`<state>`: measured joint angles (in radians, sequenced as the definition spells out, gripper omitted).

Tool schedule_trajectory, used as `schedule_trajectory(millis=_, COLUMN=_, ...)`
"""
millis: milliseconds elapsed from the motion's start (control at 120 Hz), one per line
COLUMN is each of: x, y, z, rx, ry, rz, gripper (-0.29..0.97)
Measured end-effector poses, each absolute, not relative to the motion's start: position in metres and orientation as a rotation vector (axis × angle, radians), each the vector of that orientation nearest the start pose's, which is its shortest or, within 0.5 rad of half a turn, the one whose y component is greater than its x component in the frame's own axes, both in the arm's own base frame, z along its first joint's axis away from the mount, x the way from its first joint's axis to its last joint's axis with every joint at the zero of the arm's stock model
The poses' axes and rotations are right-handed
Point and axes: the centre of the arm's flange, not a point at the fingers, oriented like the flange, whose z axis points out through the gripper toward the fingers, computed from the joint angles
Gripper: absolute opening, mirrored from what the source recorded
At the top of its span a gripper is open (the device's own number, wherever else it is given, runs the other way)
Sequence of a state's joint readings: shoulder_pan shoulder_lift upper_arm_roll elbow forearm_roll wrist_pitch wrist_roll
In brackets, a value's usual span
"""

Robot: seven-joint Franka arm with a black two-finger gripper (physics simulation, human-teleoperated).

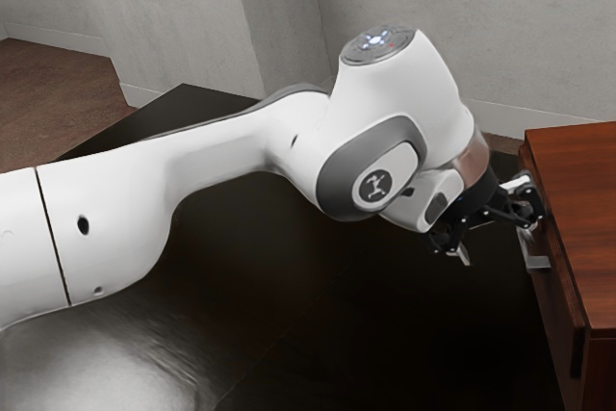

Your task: Pull the drawer handle with one arm to open the drawer

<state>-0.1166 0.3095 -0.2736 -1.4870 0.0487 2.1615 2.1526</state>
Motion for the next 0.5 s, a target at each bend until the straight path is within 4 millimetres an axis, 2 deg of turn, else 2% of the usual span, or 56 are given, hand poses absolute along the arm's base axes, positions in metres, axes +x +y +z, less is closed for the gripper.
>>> schedule_trajectory(millis=250, x=0.631, y=-0.214, z=0.536, rx=-0.879, ry=2.727, rz=-0.345, gripper=0.55)
schedule_trajectory(millis=358, x=0.625, y=-0.2, z=0.532, rx=-0.891, ry=2.742, rz=-0.354, gripper=0.58)
schedule_trajectory(millis=467, x=0.621, y=-0.184, z=0.53, rx=-0.905, ry=2.749, rz=-0.363, gripper=0.51)
schedule_trajectory(millis=500, x=0.62, y=-0.179, z=0.531, rx=-0.911, ry=2.748, rz=-0.369, gripper=0.45)
